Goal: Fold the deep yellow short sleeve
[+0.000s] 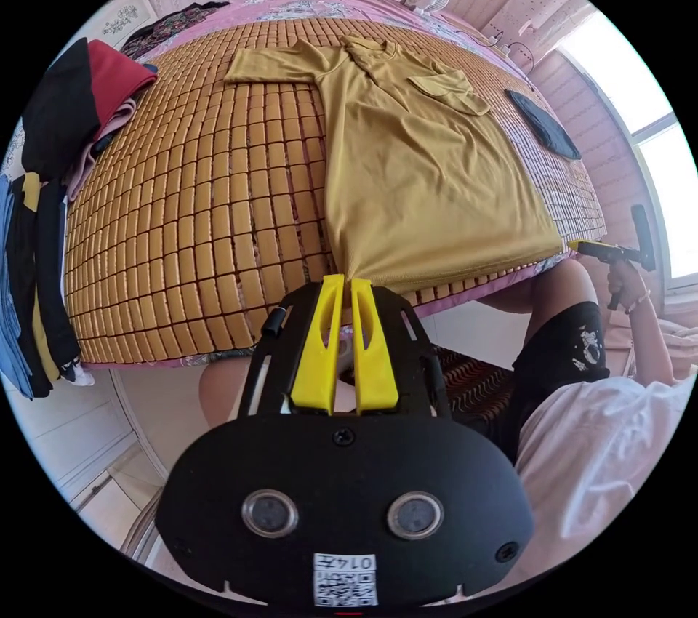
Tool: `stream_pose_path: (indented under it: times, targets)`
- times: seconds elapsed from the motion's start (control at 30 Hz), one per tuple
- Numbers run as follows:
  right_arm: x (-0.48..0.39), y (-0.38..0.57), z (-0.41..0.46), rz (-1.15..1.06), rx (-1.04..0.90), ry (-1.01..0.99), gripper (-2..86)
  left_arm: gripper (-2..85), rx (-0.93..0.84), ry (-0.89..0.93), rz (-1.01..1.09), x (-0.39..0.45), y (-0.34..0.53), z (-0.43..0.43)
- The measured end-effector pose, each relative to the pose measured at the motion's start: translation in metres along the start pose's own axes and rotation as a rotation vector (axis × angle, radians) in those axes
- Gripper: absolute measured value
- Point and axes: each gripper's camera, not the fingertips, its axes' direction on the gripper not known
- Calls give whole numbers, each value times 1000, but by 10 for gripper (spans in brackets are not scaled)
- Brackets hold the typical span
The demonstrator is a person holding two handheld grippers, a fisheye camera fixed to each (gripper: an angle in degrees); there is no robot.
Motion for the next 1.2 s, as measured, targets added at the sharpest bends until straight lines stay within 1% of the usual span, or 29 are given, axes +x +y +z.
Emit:
stream_pose_path:
  times: [0.07, 0.13, 0.27, 0.37, 0.4, 0.5, 0.57, 0.63, 0.67, 0.7, 0.73, 0.77, 0.8, 0.83, 0.87, 0.9, 0.97, 1.0, 1.03, 1.07, 1.1, 1.13, 1.17, 1.2]
  targets:
    - [4, 3, -2, 9, 7, 32, 75, -7, -10, -14, 5, 1, 6, -1]
    - [0, 5, -1, 1, 10, 1, 95, -7, -15, -8, 7, 2, 10, -3]
    - [-17, 4, 11, -9, 24, -19, 101, -7, -17, -4, 4, 4, 22, -9]
    - [-36, 3, 33, -41, -30, 96, 84, -7, -24, 0, 0, 3, 32, -12]
    - [-43, 6, 31, -85, -27, 151, 73, -7, -24, 1, -1, 3, 34, -13]
    - [-38, 17, 19, -91, -27, 167, 28, -8, -2, 19, 3, 2, 45, -26]
    - [-24, 27, 0, -78, 12, 44, 19, -8, 54, 48, 21, 2, 55, -45]
    - [-2, 44, -32, -39, 113, -141, 12, -9, 104, 74, 32, 2, 63, -63]
    - [3, 49, -42, -30, 147, -179, 11, -9, 144, 107, 43, 2, 69, -77]
    - [13, 60, -61, -17, 219, -257, 9, -9, 168, 125, 49, 2, 71, -84]
    - [22, 69, -82, -12, 301, -335, 8, -10, 231, 162, 67, 2, 76, -102]
    - [26, 74, -92, -14, 342, -374, 7, -10, 310, 193, 94, 2, 81, -124]
    - [35, 81, -113, -18, 422, -460, 6, -10, 352, 205, 109, 2, 84, -136]
    - [44, 85, -134, -3, 488, -533, 6, -10, 433, 231, 129, 2, 87, -161]
    - [49, 87, -144, 10, 524, -562, 5, -10, 511, 270, 140, -1, 90, -188]
    - [54, 89, -168, 8, 595, -613, 5, -10, 552, 290, 148, -3, 91, -202]
    - [49, 94, -212, -55, 707, -664, 5, -10, 715, 314, 199, -5, 99, -265]
    - [37, 98, -246, -134, 779, -690, 5, -10, 753, 310, 215, -5, 101, -282]
    - [21, 106, -284, -228, 857, -709, 5, -10, 833, 298, 250, -3, 109, -316]
    - [12, 111, -303, -274, 896, -717, 5, -10, 919, 289, 280, -1, 119, -351]
    - [-7, 125, -340, -365, 979, -736, 5, -10, 963, 288, 293, 0, 124, -367]
    - [-25, 144, -375, -452, 1071, -757, 4, -10, 1057, 295, 317, 2, 139, -399]
    - [-33, 154, -391, -491, 1116, -765, 4, -10, 1152, 302, 346, 5, 155, -429]
    - [-48, 174, -418, -560, 1200, -769, 4, -10, 1198, 301, 360, 6, 164, -442]
